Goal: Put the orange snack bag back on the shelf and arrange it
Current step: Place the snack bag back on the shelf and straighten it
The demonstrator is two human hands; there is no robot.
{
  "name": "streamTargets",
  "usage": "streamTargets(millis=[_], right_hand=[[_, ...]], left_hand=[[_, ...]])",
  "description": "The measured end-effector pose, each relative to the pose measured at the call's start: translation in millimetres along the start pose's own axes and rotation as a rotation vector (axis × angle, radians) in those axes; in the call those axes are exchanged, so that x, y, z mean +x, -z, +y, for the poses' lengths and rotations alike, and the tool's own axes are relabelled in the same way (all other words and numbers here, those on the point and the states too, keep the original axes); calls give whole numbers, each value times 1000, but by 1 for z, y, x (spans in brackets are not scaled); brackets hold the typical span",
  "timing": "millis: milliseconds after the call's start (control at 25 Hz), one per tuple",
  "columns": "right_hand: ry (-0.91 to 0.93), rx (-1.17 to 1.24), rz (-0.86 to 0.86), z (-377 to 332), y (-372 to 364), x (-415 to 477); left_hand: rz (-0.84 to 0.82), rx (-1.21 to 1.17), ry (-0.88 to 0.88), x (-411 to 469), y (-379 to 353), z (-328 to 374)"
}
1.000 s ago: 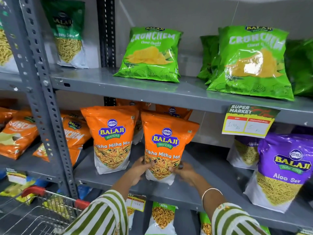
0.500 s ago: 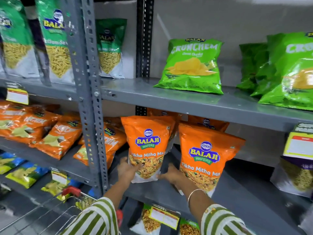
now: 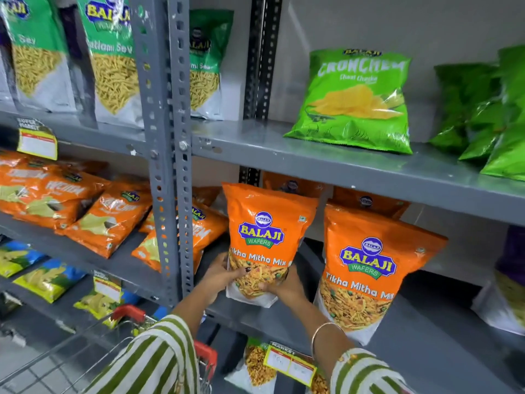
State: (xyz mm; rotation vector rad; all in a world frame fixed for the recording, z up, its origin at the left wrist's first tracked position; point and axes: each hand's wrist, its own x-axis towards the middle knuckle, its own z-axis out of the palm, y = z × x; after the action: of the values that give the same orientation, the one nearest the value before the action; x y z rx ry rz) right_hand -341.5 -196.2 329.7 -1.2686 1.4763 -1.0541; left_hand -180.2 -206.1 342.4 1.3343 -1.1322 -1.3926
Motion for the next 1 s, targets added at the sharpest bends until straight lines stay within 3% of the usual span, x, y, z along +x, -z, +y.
streamTargets(millis=[160, 280, 440, 520, 680, 1000], right_hand=[[10, 358, 27, -50, 20, -4], [39, 492, 161, -85, 32, -1], [66, 432, 278, -94, 29, -5], [45, 404, 173, -74, 26, -8], [-140, 216, -82, -8, 14, -5], [-118, 193, 44, 16, -14, 8]], left_hand=[[4, -270, -69, -3, -4, 50], [67, -492, -89, 4, -2, 87], [168, -506, -121, 8, -8, 106], [169, -488, -83, 4, -7, 95], [30, -209, 115, -14, -5, 32], [-16, -173, 83, 0, 3, 2]])
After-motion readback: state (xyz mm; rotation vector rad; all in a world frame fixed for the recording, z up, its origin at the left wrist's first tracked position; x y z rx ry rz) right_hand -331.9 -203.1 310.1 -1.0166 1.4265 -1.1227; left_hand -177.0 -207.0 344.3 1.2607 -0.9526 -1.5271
